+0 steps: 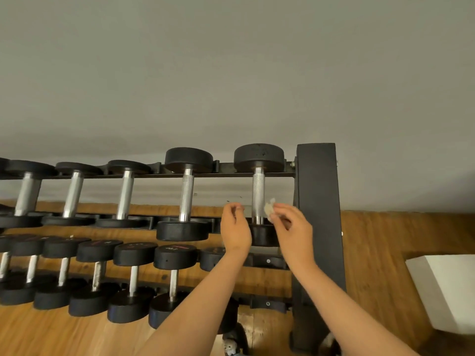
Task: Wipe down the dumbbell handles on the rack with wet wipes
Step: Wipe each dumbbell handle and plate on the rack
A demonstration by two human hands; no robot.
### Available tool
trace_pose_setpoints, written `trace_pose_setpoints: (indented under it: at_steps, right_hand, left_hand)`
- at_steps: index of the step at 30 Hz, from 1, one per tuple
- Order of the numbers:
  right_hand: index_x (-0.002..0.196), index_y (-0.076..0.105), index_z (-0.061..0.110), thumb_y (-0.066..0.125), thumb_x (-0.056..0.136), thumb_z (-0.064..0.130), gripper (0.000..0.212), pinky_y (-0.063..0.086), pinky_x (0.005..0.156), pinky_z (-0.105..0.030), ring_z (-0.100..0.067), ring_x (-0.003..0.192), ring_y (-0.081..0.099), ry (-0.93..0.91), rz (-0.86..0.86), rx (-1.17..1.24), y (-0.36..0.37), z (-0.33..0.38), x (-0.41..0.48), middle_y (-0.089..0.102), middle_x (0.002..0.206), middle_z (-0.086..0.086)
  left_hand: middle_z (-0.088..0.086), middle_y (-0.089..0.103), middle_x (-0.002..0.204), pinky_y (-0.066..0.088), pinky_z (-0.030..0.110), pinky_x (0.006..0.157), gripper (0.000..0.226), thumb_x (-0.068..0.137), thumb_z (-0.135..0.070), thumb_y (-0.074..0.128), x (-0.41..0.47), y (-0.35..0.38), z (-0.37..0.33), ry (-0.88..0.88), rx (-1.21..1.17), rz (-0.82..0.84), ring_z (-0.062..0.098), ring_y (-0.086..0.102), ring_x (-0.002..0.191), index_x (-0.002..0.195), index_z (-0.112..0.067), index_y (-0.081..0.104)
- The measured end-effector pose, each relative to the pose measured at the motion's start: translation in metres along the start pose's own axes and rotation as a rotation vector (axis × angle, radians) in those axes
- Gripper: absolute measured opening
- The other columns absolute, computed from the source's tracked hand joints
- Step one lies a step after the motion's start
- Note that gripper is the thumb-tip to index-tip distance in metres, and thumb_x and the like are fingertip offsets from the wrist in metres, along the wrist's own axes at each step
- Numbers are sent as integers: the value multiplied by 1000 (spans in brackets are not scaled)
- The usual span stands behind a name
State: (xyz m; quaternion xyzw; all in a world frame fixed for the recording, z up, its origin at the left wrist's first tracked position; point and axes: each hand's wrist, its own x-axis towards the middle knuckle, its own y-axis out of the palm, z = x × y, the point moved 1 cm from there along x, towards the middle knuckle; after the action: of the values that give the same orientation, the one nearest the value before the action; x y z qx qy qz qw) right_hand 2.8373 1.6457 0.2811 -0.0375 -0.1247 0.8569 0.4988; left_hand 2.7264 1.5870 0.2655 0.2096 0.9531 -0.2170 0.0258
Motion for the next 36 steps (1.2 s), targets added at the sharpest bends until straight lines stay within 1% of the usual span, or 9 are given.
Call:
trace_pose_setpoints:
  at_steps: [2, 4, 8, 11, 15, 18, 22, 31, 36]
  right_hand:
    - [100, 68, 18, 66, 89, 3, 19, 45, 85, -4, 13, 96, 57, 24, -32, 47, -2, 8, 29, 59, 102, 12]
    - [97, 71, 11, 68, 88, 5, 11, 41, 79, -1, 5, 92, 58, 110, -47, 96, 3, 11, 58, 62, 100, 7]
    - [104, 70, 8, 65, 92, 12, 14, 44, 85, -15, 2, 85, 56, 375, -47, 206, 23, 0, 96, 61, 90, 14]
    - [107, 63, 6, 66, 91, 10, 18, 45, 76, -13, 1, 82, 58, 469, -69, 337, 38, -3, 106, 61, 89, 11]
    - [104, 61, 11, 72, 86, 8, 21, 45, 74, -13, -2, 86, 61, 484, -133, 395, 44, -4, 110, 65, 93, 6]
    - [100, 68, 13, 69, 89, 12, 11, 44, 72, -10, 1, 86, 62, 393, -145, 324, 45, -1, 107, 69, 93, 7]
    - [103, 71, 19, 63, 93, 14, 14, 44, 82, -12, -2, 99, 62, 346, -139, 265, 49, -5, 102, 70, 105, 7]
    - [106, 64, 20, 68, 89, 14, 19, 42, 71, -16, -1, 87, 59, 484, -166, 257, 57, -7, 113, 63, 91, 15]
    - [103, 64, 12, 73, 85, 20, 21, 46, 79, -27, -12, 87, 59, 589, -194, 299, 64, -1, 124, 63, 92, 3]
  left_hand:
    - [-1, 61, 101, 46, 25, 82, 17, 103, -23, 43, 2, 4, 0, 10, 92, -36, 11, 57, 93, 107, -15, 58]
    - [-2, 58, 102, 44, 24, 79, 15, 102, -26, 45, 0, 6, 0, 1, 111, -89, 12, 56, 92, 107, -18, 57]
    - [-4, 57, 99, 45, 26, 79, 7, 99, -24, 50, 0, 5, 3, -47, 77, -109, 8, 55, 86, 102, -21, 55]
    - [-4, 62, 95, 44, 19, 75, 7, 97, -21, 50, 2, 7, 7, -16, 52, -103, 5, 57, 86, 97, -24, 56]
    - [-4, 65, 92, 44, 20, 73, 19, 98, -22, 48, 3, 7, 9, -16, 57, -85, 9, 60, 86, 87, -36, 50]
    - [-5, 65, 91, 48, 24, 76, 22, 98, -21, 47, 4, 6, 10, -12, 76, -76, 9, 60, 87, 86, -39, 49]
    - [-5, 66, 87, 44, 22, 75, 24, 97, -18, 47, 3, 6, 10, -9, 73, -69, 10, 61, 87, 83, -37, 50]
    - [-6, 67, 80, 42, 11, 64, 25, 99, -15, 48, 2, 1, 1, -64, 28, -45, 2, 61, 75, 84, -34, 53]
    - [-6, 67, 79, 42, 14, 65, 24, 98, -15, 48, 2, -1, -1, -83, 20, -44, 3, 62, 77, 83, -32, 55]
